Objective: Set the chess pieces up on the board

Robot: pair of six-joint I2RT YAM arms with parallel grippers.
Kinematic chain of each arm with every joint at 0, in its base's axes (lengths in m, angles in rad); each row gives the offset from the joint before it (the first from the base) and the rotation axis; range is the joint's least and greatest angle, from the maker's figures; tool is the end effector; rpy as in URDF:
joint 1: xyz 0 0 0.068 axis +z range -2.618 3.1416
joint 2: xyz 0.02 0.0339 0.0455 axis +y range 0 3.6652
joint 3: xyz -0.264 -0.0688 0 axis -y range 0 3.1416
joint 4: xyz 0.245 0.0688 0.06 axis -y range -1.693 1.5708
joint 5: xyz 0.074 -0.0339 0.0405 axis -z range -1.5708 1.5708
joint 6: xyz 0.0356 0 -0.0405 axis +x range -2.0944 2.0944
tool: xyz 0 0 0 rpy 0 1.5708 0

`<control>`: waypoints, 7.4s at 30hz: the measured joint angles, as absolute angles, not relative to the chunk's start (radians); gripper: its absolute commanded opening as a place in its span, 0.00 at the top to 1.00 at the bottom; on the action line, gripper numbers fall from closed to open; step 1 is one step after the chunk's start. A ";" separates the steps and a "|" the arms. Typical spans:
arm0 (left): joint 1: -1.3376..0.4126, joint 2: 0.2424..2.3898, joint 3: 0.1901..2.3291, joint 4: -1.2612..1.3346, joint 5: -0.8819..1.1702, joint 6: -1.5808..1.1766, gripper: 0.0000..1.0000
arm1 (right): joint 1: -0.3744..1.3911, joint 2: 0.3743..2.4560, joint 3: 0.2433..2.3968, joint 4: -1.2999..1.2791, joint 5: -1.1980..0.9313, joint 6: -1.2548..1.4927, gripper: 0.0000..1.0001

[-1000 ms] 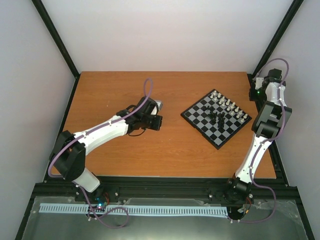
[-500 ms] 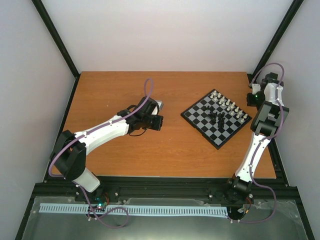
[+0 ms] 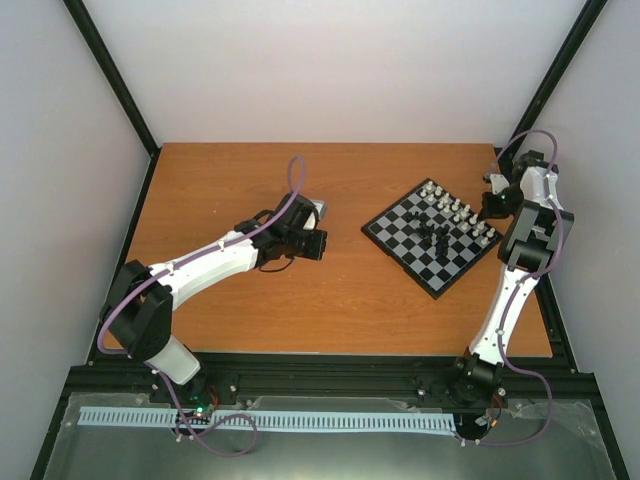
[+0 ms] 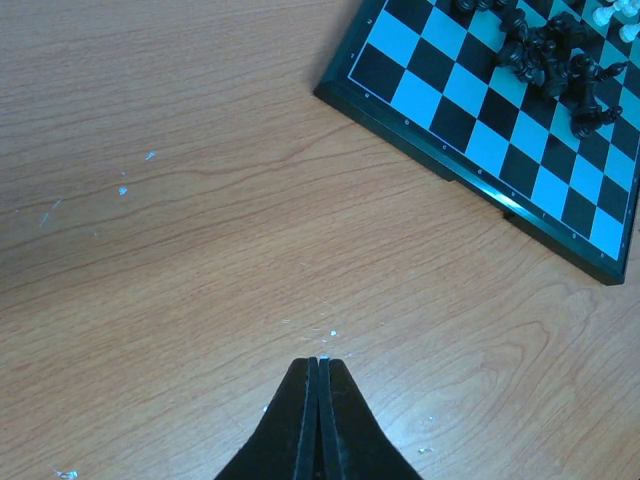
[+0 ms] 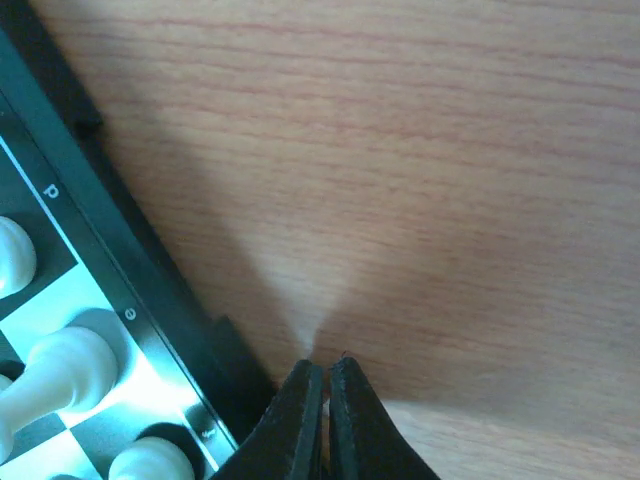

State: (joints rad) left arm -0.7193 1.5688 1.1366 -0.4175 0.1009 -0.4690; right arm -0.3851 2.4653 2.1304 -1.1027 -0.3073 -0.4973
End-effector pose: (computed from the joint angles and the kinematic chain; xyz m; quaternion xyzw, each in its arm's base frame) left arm 0.2529 -0.2263 0.2472 0.1343 0.9250 -0.2363 0.2655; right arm 0.4594 -0.1746 0.1479 -0.0655 0.9839 0.1100 0.1247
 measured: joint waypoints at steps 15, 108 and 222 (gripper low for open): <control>-0.719 1.610 1.107 -0.379 0.082 -0.501 0.99 | -0.373 2.349 1.892 -1.095 -0.456 -0.527 0.97; -0.628 1.644 1.015 -0.348 -0.014 -0.551 0.42 | -0.197 1.897 1.332 -0.970 -0.491 -0.562 0.55; -0.596 1.343 1.201 -0.676 -0.249 -0.385 0.00 | -0.199 1.085 1.024 -0.551 -0.814 -0.377 0.00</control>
State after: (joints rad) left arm -0.5957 1.3426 1.2011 -0.6762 -0.2485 -0.3847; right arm -0.1993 1.0851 1.0237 -0.5514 -0.8139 -0.3771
